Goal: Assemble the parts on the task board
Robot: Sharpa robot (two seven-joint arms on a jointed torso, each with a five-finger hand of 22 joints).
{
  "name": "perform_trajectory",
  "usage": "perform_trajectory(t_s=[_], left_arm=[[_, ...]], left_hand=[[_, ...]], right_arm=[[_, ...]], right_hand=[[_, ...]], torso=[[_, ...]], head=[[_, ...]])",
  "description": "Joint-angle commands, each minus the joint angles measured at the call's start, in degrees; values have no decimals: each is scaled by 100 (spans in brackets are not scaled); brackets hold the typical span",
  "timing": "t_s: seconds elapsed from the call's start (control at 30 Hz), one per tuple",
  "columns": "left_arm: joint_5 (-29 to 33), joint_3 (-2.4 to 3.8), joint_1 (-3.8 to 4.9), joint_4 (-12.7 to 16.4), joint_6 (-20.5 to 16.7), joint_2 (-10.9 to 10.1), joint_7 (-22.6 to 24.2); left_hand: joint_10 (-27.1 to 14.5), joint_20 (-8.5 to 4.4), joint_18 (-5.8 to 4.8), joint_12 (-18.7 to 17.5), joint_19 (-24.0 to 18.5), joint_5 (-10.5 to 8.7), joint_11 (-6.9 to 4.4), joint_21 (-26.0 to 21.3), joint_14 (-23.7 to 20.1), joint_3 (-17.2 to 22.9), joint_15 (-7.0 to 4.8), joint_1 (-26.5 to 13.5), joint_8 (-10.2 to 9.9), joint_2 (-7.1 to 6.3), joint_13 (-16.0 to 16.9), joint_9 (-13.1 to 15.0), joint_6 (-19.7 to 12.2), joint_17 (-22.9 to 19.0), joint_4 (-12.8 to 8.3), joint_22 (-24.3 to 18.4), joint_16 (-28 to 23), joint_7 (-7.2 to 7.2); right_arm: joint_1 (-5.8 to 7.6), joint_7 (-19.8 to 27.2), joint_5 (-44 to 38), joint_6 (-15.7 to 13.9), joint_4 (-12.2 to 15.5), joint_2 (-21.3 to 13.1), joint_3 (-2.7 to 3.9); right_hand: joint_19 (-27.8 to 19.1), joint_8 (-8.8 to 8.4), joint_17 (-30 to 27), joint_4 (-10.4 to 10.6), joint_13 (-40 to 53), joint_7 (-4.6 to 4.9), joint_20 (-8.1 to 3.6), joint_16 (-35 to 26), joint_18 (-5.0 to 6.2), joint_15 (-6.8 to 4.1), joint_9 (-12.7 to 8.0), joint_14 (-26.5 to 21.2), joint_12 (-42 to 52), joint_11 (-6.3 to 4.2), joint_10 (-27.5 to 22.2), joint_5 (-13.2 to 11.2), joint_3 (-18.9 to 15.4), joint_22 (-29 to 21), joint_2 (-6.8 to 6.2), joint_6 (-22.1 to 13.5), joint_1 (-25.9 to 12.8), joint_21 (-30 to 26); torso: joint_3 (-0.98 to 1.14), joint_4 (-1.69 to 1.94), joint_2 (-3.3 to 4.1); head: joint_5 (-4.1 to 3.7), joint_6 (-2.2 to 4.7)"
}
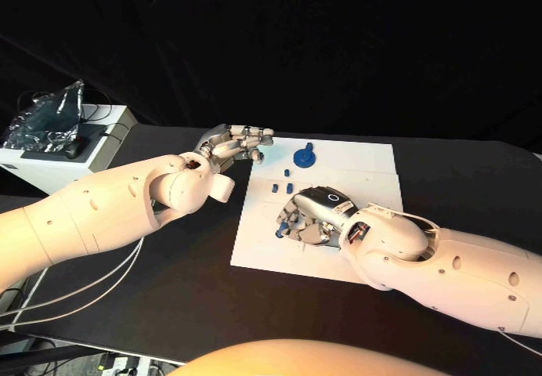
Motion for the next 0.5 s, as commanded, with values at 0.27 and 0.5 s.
perform_trajectory(t_s=[0.27, 0.5], left_arm=[[-3, 4, 3, 17, 76, -11, 29], [-3, 4, 3, 20, 82, -18, 23]], left_hand=[[-38, -7, -11, 6, 29, 7, 6, -34, 27, -9, 3, -34, 7, 36, -4, 8, 24, 6, -16, 9, -32, 3], [-38, -7, -11, 6, 29, 7, 6, -34, 27, -9, 3, -34, 7, 36, -4, 8, 24, 6, -16, 9, -32, 3]], right_arm=[[-15, 88, 69, 5, -56, 73, -42], [-17, 89, 77, -176, -17, 18, -46]], right_hand=[[199, -53, -152, 297, -16, 1, 232, -37, 325, 167, -53, -41, 6, 198, -759, 47, -1052, -151, -317, -354, 254, -88], [204, -56, -182, 390, -17, 12, 242, -7, 340, 173, -51, -48, 6, 203, -776, 54, -1240, -192, -312, -376, 358, -68]], torso=[[4, 7, 1], [8, 5, 1]], head=[[0, -13], [-1, -16]])
